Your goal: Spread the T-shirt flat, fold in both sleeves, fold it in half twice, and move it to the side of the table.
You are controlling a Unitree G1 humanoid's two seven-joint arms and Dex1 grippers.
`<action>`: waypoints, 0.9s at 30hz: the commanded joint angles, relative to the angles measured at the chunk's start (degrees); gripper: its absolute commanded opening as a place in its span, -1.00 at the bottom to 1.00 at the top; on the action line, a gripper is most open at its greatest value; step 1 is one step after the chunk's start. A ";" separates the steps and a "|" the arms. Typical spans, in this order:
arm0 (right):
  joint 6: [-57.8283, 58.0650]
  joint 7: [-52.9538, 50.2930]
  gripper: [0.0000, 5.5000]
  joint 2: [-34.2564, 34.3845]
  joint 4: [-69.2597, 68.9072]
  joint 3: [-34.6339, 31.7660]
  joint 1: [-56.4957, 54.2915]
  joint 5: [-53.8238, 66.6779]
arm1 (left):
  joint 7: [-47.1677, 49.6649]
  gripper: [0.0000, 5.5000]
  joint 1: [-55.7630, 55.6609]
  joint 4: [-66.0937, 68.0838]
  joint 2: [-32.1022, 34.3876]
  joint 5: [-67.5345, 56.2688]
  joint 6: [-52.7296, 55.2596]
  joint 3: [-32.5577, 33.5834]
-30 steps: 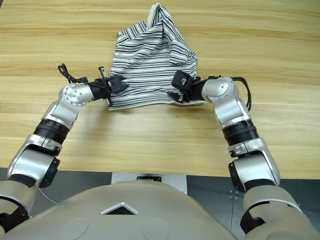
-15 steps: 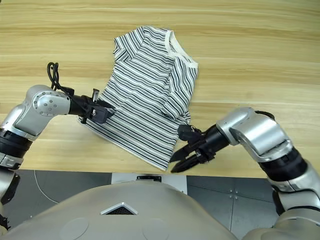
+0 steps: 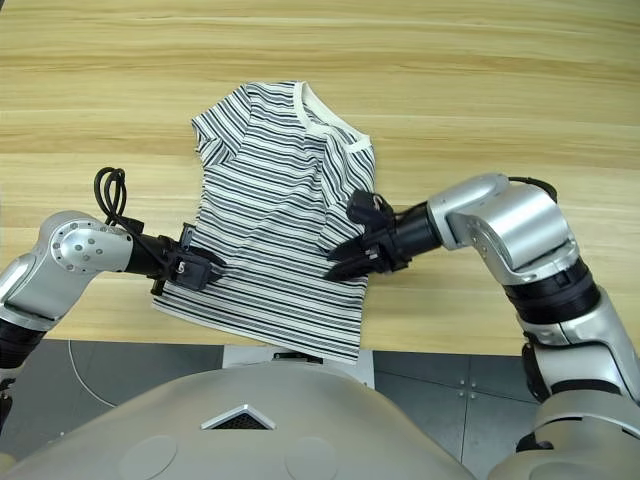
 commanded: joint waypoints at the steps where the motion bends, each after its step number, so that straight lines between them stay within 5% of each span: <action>1: -2.82 -2.81 -0.22 2.91 3.26 -0.70 -3.39 -1.40 | -2.00 -0.57 2.17 -2.03 1.04 -0.71 3.62 -0.16; 12: -10.40 -9.13 -0.22 10.11 10.18 -1.10 -7.21 -5.20 | -2.86 -0.57 -0.52 -8.41 -1.20 -6.28 10.79 1.60; 20: -18.30 -12.83 -0.22 16.96 17.49 -0.63 -8.45 -9.55 | -4.37 -0.57 -11.84 -5.34 -1.63 -8.59 6.12 4.79; 27: -22.69 -12.93 -0.32 18.63 21.35 0.23 -8.29 -13.28 | 8.19 -0.57 -18.25 14.68 -18.28 -2.44 8.73 -0.80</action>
